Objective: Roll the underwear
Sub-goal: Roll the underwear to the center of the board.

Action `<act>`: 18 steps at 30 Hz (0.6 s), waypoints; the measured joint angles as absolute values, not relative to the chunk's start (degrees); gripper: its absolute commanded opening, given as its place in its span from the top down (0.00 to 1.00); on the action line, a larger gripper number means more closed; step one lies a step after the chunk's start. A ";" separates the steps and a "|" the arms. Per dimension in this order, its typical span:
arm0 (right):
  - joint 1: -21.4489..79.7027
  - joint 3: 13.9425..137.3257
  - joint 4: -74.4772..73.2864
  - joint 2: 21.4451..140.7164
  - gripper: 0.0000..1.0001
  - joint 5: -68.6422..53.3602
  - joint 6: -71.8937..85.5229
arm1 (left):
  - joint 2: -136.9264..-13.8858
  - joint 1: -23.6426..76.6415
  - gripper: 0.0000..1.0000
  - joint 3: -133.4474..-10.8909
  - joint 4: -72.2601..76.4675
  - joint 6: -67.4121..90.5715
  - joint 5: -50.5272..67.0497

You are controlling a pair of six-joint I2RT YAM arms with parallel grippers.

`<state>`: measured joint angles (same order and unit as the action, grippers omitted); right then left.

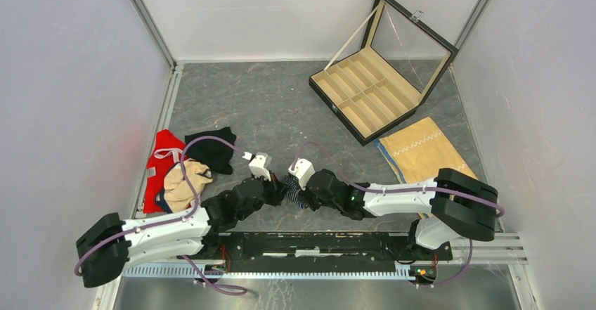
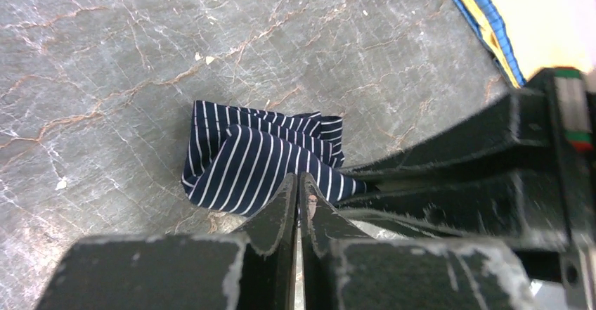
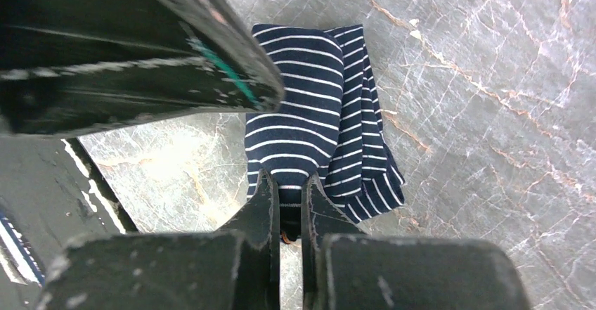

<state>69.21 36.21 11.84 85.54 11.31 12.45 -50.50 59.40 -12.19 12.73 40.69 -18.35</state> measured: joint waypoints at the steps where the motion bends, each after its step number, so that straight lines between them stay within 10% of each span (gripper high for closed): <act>1: 68.55 35.77 12.43 85.34 1.00 10.41 13.30 | -49.34 59.40 0.90 -12.23 11.94 40.69 -18.48; 18: 58.63 29.12 22.26 84.27 0.99 -4.54 25.74 | -53.49 59.40 0.92 -12.23 12.14 40.66 -16.78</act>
